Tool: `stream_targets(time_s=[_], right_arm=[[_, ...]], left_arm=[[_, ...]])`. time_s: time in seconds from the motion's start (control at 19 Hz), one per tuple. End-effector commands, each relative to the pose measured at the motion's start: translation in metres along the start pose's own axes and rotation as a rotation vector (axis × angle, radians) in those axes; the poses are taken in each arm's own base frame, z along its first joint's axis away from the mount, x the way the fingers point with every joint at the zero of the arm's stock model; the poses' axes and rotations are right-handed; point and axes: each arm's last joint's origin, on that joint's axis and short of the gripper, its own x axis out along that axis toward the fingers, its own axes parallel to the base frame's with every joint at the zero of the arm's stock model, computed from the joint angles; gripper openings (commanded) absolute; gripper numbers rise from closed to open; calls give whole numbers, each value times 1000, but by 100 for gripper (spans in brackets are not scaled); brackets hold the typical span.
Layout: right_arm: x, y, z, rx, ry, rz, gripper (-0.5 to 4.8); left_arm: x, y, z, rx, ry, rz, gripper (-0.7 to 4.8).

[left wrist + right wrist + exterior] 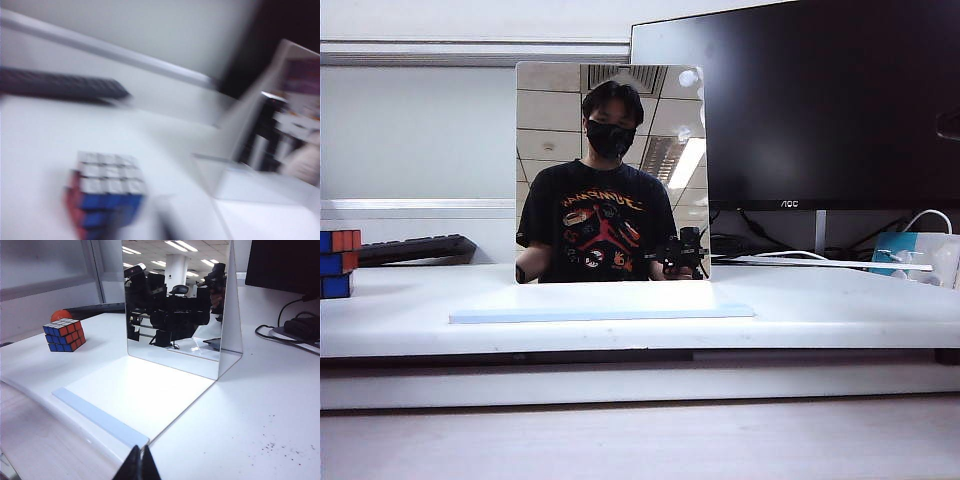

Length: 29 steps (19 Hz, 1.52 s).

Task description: Move the the Rubik's Cube near the mirror.

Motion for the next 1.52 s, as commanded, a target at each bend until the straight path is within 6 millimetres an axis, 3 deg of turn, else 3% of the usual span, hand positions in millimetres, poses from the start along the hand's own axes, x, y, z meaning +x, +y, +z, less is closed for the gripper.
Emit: stream_targets(time_s=[0.05,0.21,0.53,0.74,0.89,1.1,1.31,1.52], right_arm=[[0,0,0,-1,-6,-1,-1],[0,0,0,-1,-6,-1,-1],[0,0,-1,2,-5,-1,-1],[0,0,-1,7,0,-2,-1],[0,-1,-3,19,15,-6,-1],[0,-1,-1,9,2,-9,-1],[0,-2,-1,6,-4,-41,-1],[0,-2,-1,7,-4,-51,-1]], left_arm=[[-1,-4,12,24,-117,-35,479],[-2,-6,22,31,-245,15,479],[10,1,22,34,-238,132,479],[39,5,33,32,-117,143,479],[79,3,40,61,-22,149,479],[122,-12,19,56,156,172,479],[123,-25,-7,141,240,447,479],[126,-23,-17,140,264,499,479]])
